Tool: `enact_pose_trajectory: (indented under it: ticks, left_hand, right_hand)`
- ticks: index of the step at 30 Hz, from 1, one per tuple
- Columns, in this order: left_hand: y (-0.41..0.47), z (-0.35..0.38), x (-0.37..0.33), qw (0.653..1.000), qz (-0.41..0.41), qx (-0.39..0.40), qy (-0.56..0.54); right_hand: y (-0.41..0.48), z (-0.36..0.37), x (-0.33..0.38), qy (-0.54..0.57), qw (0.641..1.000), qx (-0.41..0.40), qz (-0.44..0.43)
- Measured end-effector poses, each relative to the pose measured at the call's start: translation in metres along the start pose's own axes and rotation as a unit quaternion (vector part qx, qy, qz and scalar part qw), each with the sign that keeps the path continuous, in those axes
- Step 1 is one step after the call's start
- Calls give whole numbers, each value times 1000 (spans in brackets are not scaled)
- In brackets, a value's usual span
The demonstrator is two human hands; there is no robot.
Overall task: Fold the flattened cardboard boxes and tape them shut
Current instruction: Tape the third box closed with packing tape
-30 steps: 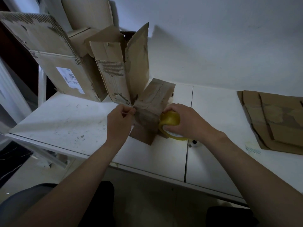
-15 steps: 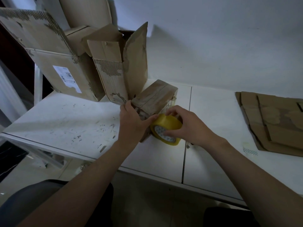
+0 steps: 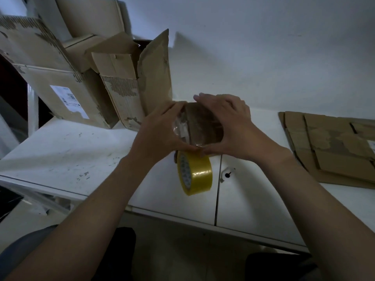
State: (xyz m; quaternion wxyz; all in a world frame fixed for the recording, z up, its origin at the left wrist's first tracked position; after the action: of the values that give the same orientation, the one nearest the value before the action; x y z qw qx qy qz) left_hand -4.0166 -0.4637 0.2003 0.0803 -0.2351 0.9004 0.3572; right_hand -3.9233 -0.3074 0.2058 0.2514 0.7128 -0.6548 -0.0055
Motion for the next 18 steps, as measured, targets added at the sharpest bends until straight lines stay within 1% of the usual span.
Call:
enact_pose_trajectory:
  ticks: [3,6,8,9,10,12,13,14,15,18]
  left_hand:
    - [9,1,-13,997,63,44,-2]
    - [16,1,-17,994,64,86,-28]
    - [18,-1,-21,994,50,90,-44]
    - [18,-1,-24,994,31,87,-59]
    - [17,-3,-27,993,-15,84,-77]
    - [8,-2,-28,982,-137,80,-104]
    - [1,1,-28,973,-180,87,-115]
    - [-4,4,-29,968,-200,97,-114]
    - [-9,6,-31,968,-202,103,-111]
    - [-14,1,-38,972,-187,71,-119]
  right_hand:
    - [-2,-7,0,0,1000,2,-13]
    - [-3,-11,0,-7,1000,-19,-17]
    - [-3,-14,-1,-20,999,-47,-10]
    - [-4,-15,-3,-22,998,-67,2]
    - [-5,-16,-5,-18,996,-90,20]
    - [-7,-20,-13,4,989,-137,59]
    - [-8,-20,-16,16,985,-157,75]
    - [-8,-21,-18,31,980,-174,89]
    - [-8,-21,-20,51,975,-190,103]
    - [-9,-15,-22,139,954,-226,137]
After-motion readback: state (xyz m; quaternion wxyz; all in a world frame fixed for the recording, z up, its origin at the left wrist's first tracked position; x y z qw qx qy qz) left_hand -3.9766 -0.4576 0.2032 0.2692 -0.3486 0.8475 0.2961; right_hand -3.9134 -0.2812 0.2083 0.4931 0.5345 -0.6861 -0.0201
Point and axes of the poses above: each hand's wrist, its own y-axis towards the middle knuckle, its own z-axis out of the palm, x = y × z, the point moved 5 cm from there along y, towards the middle knuckle, and after that the axes turned 1 degree about -y, right-handed, at the moved point
